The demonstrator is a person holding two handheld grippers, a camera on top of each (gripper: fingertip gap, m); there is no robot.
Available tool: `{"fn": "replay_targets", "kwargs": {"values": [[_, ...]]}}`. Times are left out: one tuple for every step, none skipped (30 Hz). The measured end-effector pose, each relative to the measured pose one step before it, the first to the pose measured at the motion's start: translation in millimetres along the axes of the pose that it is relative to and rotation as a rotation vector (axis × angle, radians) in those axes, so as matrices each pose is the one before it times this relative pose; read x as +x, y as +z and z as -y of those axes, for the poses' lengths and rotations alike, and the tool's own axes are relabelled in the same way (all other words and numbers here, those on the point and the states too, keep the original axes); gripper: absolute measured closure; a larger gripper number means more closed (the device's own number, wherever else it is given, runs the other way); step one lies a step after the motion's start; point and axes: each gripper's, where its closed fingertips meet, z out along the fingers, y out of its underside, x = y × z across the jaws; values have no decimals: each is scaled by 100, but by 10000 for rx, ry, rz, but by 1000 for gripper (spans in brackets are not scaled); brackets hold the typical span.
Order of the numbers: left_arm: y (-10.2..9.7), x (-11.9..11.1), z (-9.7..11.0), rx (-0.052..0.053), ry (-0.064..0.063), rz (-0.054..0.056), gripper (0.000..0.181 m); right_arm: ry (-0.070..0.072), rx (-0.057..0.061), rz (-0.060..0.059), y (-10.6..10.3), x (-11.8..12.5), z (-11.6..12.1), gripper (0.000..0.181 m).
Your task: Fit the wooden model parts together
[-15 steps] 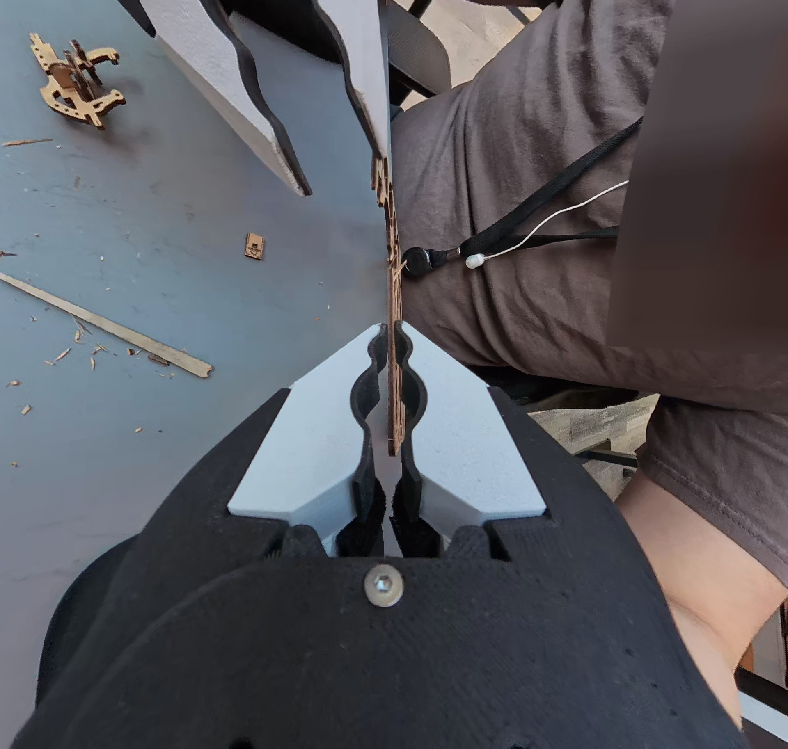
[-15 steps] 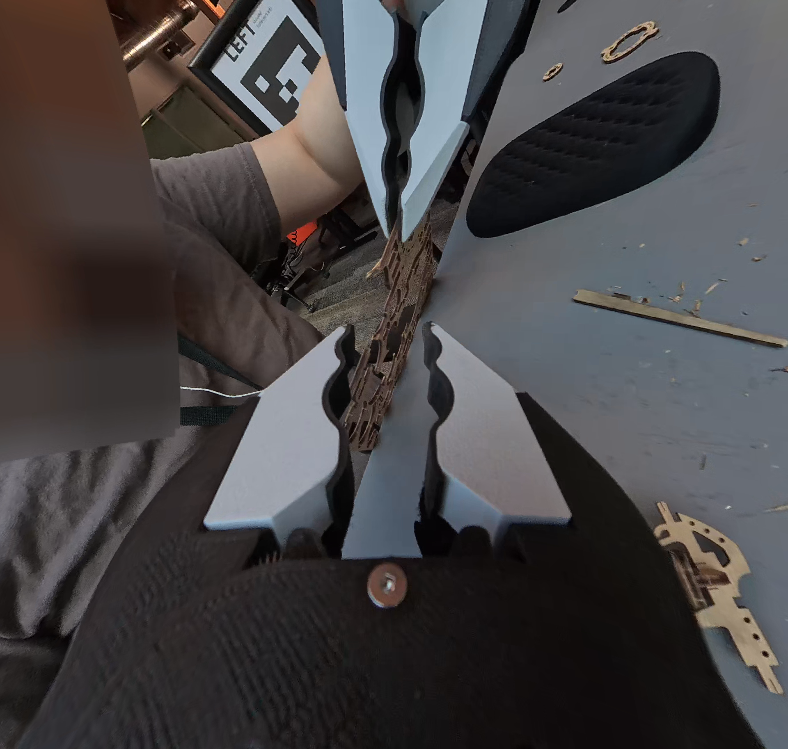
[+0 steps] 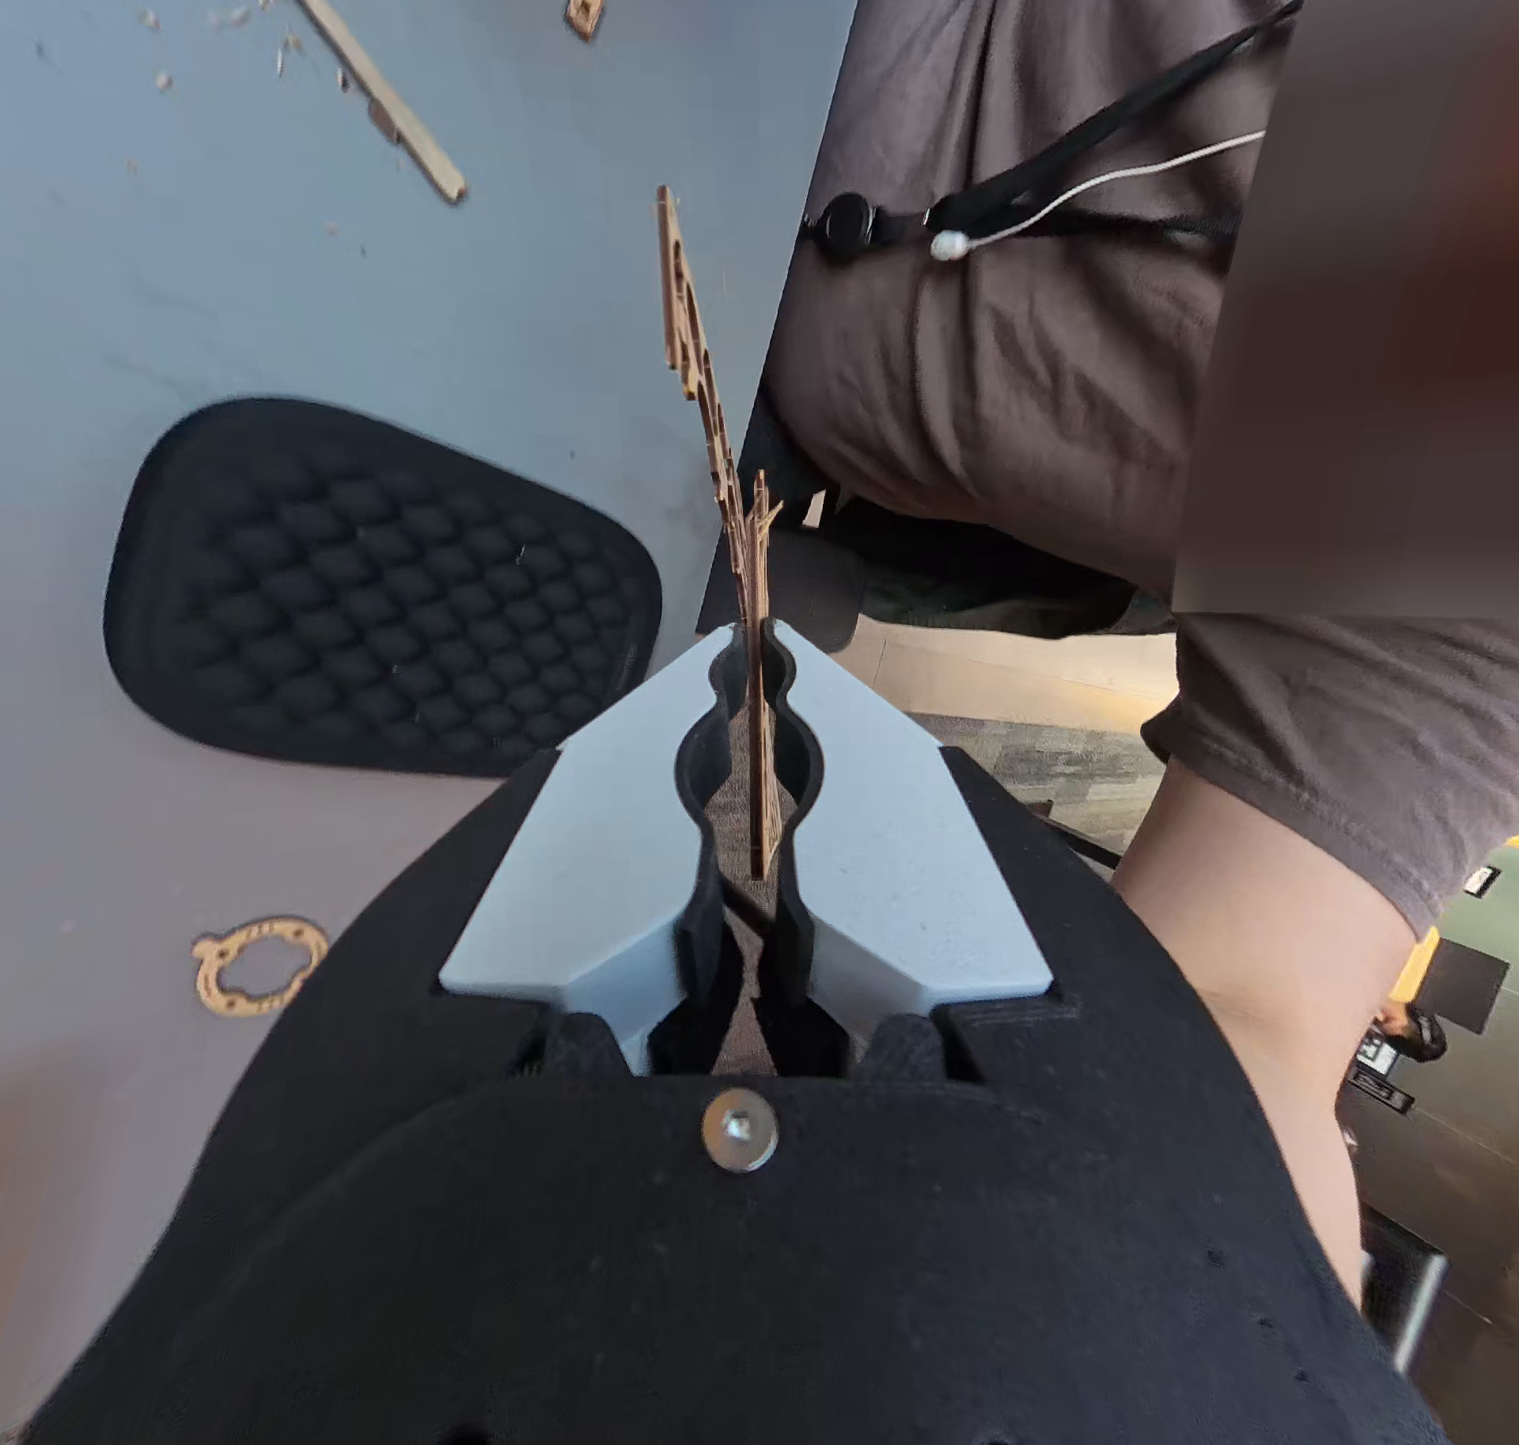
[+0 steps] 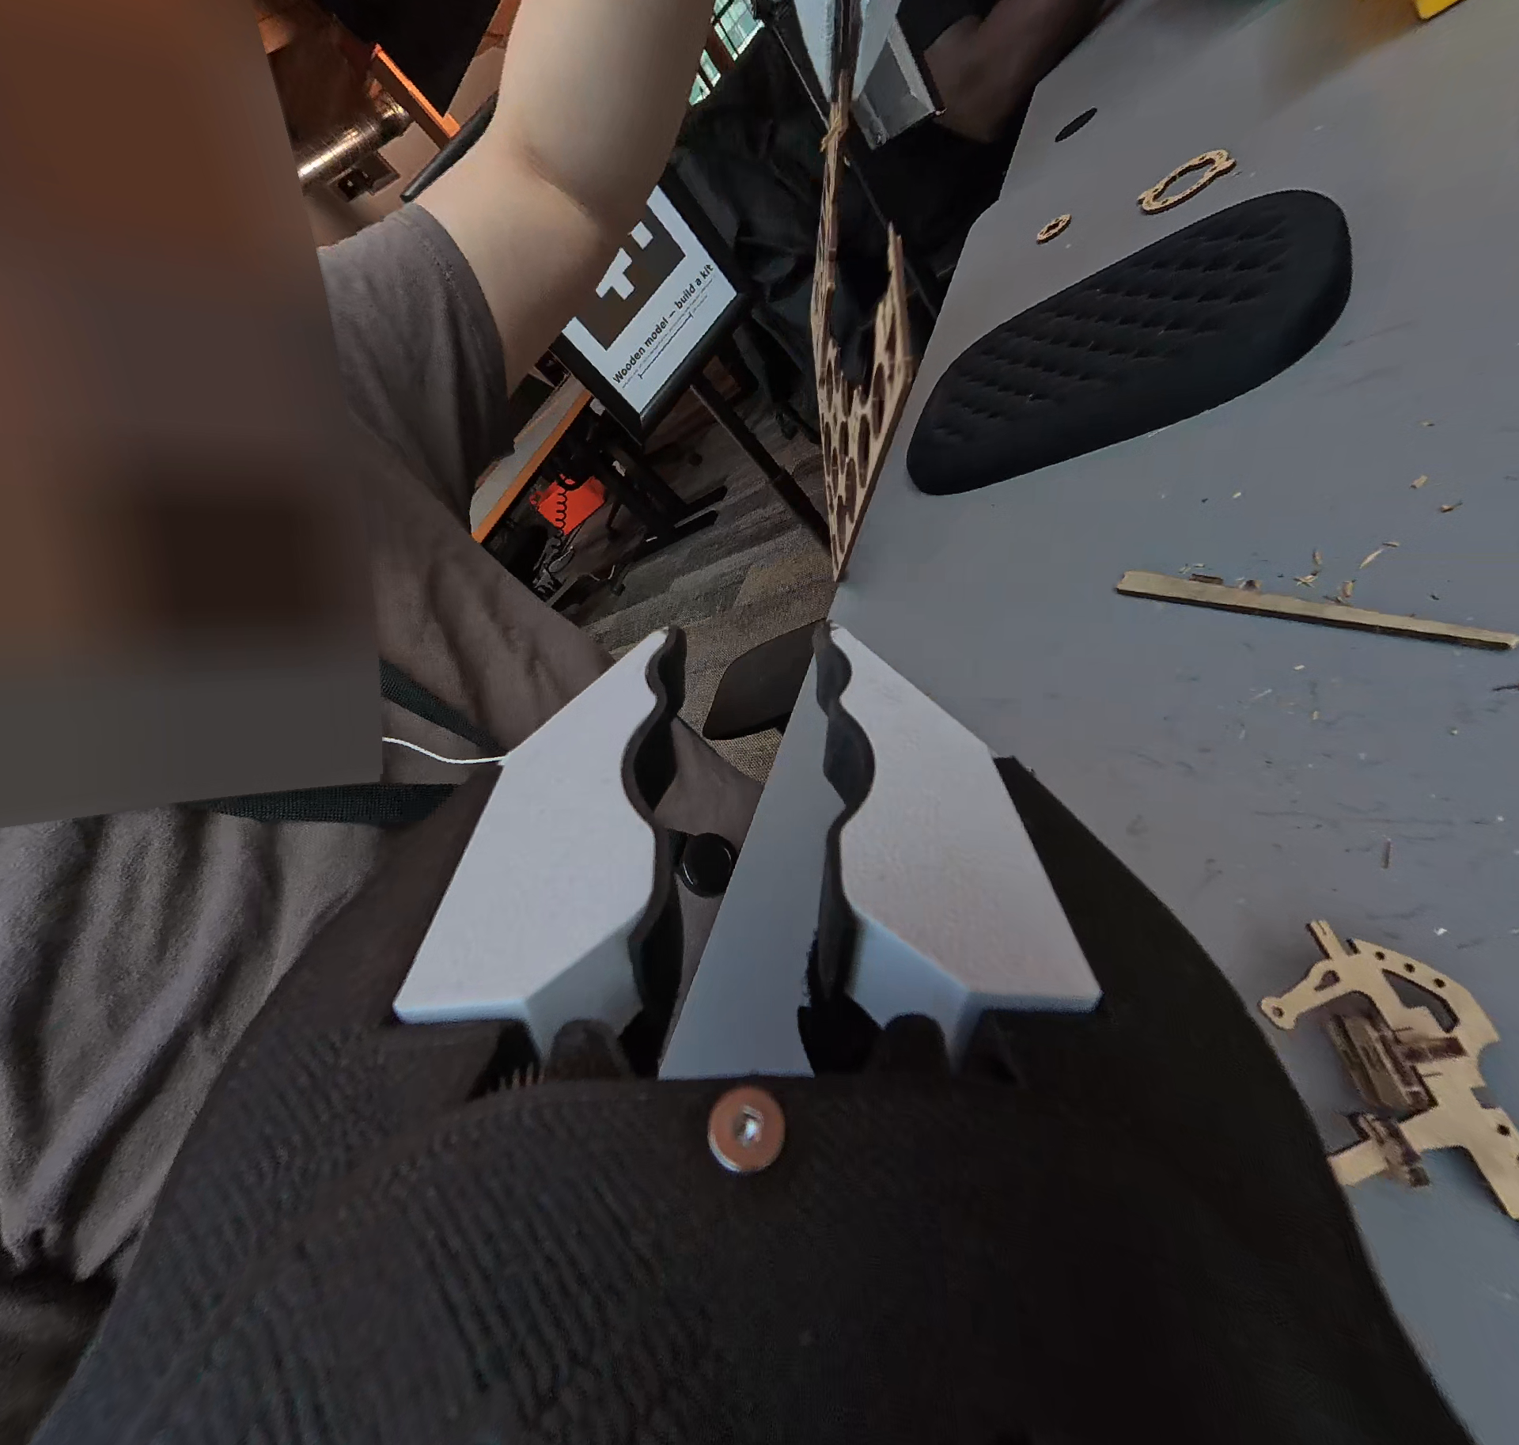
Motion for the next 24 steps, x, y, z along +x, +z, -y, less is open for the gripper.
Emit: {"fn": "replay_targets", "kwargs": {"values": [[-807, -340, -1139, -268, -280, 114, 181, -3, 119, -56, -189, 65, -100, 151], [-808, -273, -1039, -189, -335, -3, 181, -9, 106, -54, -198, 43, -95, 151], [-834, -419, -1004, -169, -343, 59, 181, -14, 95, -71, -205, 56, -80, 151], [-799, -503, -978, -157, -295, 81, 181, -29, 79, -60, -215, 28, -81, 151], [-748, -518, -878, -120, -299, 54, 181, -42, 67, -46, -207, 1, -68, 151], [-661, -464, -741, -82, -268, -10, 181, -52, 71, -46, -199, 8, -47, 152], [-517, -343, -814, -148, -241, -110, 181, -49, 77, -50, -204, 54, -43, 151], [-410, -451, -937, -238, -261, -60, 181, -43, 80, -47, -179, 59, -23, 151], [-320, -517, -864, -201, -234, -35, 181, -36, 86, -85, -168, 164, 6, 151], [-263, -459, -857, -195, -237, -103, 181, 5, 84, -126, -154, 242, 45, 152], [-241, -715, -875, -208, -238, 25, 181, 6, 37, -106, -128, 216, 12, 152], [-217, -849, -832, -192, -252, 47, 181, -31, 18, -76, -99, 151, 28, 152], [-154, -781, -712, -155, -266, -69, 181, -53, 10, -56, -62, 94, 52, 152], [-117, -952, -524, -100, -217, -11, 181, -68, -25, -47, -21, 88, 22, 152], [-72, -1092, -168, 42, -105, 24, 181, -70, -32, -41, 7, 68, 32, 152], [36, -1045, -15, 83, -20, -44, 181, -90, -42, -38, 56, 73, 10, 152], [92, -1032, 49, 80, 15, -65, 181, -84, -53, -52, 87, 102, -2, 152], [138, -857, 222, 149, 50, -169, 181, -71, -61, -55, 103, 134, -45, 152], [162, -818, 253, 145, 108, -143, 181, -41, -82, -56, 116, 166, -80, 152], [177, -949, 177, 71, 147, -10, 181, -13, -82, -30, 134, 153, -109, 152], [189, -1075, 192, 71, 143, 87, 181, -7, -74, 26, 148, 97, -137, 152], [210, -1073, 297, 128, 178, 86, 181, 49, -111, 27, 151, 145, -206, 152], [270, -958, 343, 164, 202, 17, 181, 93, -148, -10, 156, 264, -291, 152], [338, -916, 230, 123, 163, 1, 181, 118, -209, -44, 150, 376, -414, 152]]}}
